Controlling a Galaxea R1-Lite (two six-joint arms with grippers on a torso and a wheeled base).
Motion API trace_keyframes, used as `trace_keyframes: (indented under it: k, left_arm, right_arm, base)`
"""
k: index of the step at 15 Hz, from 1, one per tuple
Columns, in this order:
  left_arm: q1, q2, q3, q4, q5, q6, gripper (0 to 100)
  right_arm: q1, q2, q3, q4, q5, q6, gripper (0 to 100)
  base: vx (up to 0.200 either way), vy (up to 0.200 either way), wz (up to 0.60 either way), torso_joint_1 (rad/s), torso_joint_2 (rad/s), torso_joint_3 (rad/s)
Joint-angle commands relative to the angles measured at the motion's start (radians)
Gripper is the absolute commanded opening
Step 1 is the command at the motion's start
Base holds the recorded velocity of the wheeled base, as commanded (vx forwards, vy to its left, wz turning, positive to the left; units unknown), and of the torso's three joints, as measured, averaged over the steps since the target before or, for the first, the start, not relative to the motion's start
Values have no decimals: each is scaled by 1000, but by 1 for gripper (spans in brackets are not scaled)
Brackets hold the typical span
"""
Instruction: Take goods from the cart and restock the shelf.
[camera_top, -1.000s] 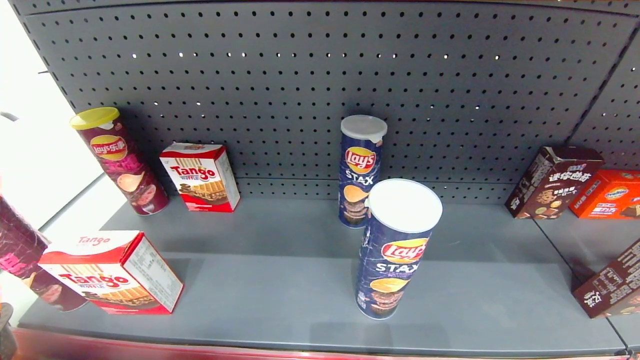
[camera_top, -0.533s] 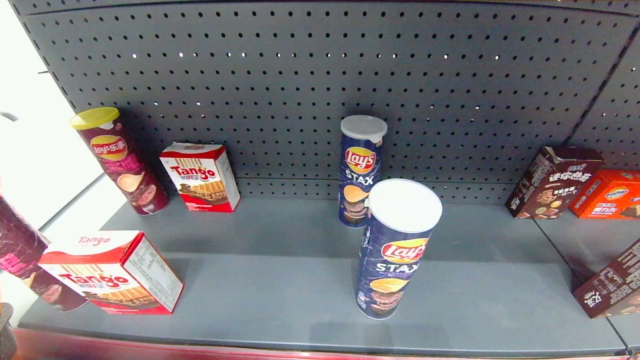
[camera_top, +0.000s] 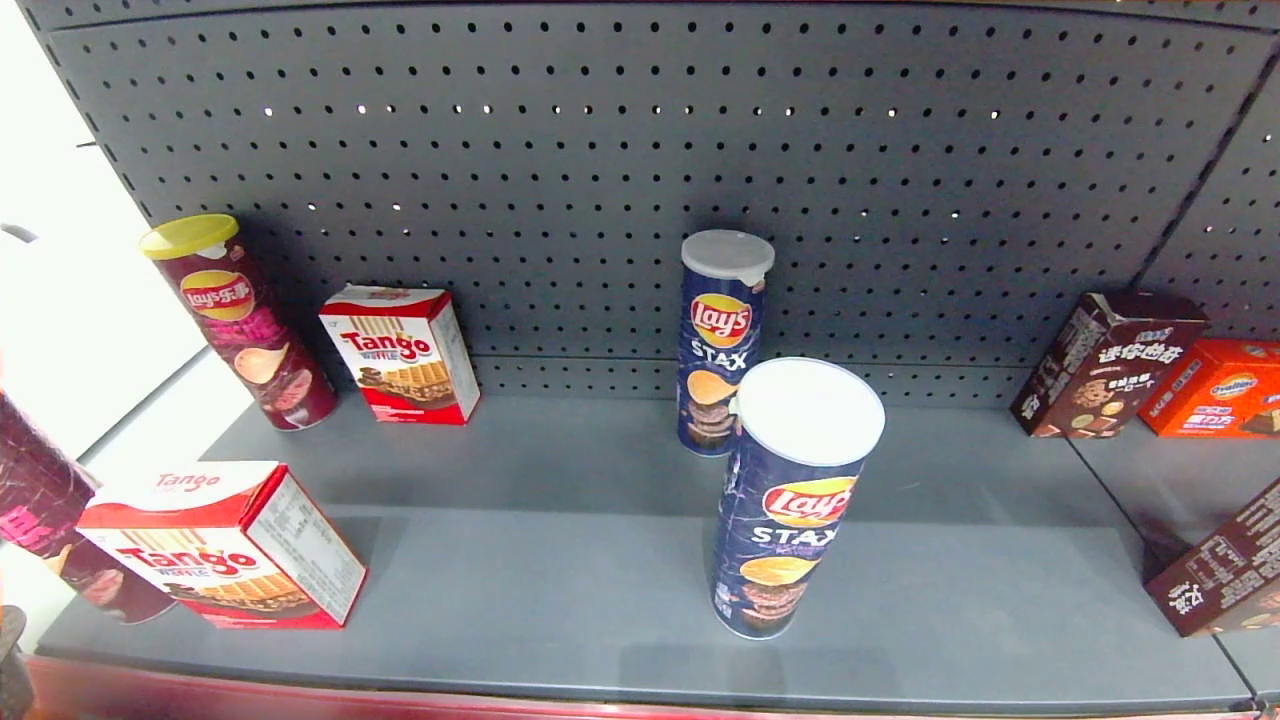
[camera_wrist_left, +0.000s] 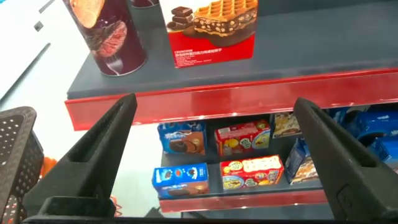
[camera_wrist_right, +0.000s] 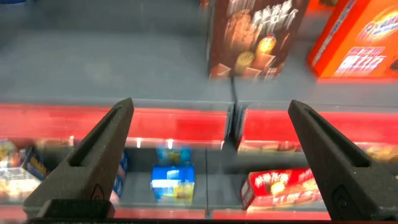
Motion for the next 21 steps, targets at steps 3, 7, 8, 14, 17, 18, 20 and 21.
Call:
trace_keyframes:
  k: [3, 7, 8, 14, 17, 18, 20, 21]
  left_arm:
    - [-3, 3, 0, 1, -21, 7, 100]
    - [-3, 3, 0, 0, -18, 6, 100]
    - [-3, 3, 0, 1, -20, 3, 100]
    - [-3, 3, 0, 1, -20, 1, 100]
    - [-3, 3, 0, 1, -23, -1, 100]
    - [-3, 3, 0, 1, -21, -1, 100]
    - [-3, 3, 0, 1, -21, -1, 100]
    - [-3, 3, 0, 1, -21, -1, 100]
  right_arm:
    - [76, 538, -413, 8, 159, -49, 100]
    - [264, 829, -597, -13, 254, -108, 100]
    - [303, 895, -635, -17, 254, -109, 100]
    - [450, 1200, -609, -122, 253, -190, 100]
    - [494, 1274, -604, -165, 251, -190, 100]
    - [510, 1288, -595, -167, 251, -190, 100]
    - [527, 1334, -606, -182, 251, -190, 100]
    - [534, 1343, -606, -191, 250, -190, 100]
  base:
    - [0, 0, 0, 0, 0, 0]
    - [0, 0, 0, 0, 0, 0]
    - [0, 0, 0, 0, 0, 0]
    - [0, 0, 0, 0, 0, 0]
    - [0, 0, 0, 0, 0, 0]
    - [0, 0, 0, 0, 0, 0]
    - [0, 0, 0, 0, 0, 0]
    - [0, 0, 0, 0, 0, 0]
